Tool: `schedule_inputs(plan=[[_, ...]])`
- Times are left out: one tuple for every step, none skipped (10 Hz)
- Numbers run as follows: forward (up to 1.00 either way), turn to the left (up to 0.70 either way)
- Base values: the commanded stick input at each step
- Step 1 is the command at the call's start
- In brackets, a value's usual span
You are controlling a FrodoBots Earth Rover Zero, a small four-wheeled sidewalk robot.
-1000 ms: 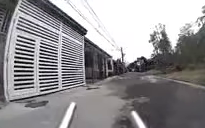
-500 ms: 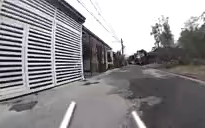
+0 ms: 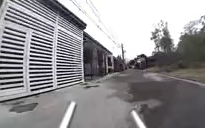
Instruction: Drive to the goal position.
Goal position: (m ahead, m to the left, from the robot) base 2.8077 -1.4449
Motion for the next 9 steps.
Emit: schedule_inputs(plan=[[0.85, -0.34], [0.85, -0.34], [0.85, -0.18], [0.85, 0.0], [0.85, 0.0], [0.85, 0.0], [0.85, 0.0], [0.85, 0.0], [0.85, 0.0]])
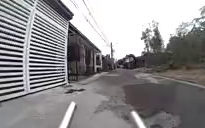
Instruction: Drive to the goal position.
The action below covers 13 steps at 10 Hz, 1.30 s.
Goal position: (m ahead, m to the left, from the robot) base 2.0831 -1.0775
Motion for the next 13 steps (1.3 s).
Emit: schedule_inputs(plan=[[0.85, 0.0], [0.85, 0.0], [0.85, 0.0], [0.85, 0.0], [0.85, 0.0], [0.85, 0.0], [0.85, 0.0], [0.85, 0.0], [0.49, 0.0], [0.07, 0.0], [0.0, 0.0], [0.0, 0.0], [0.0, 0.0]])
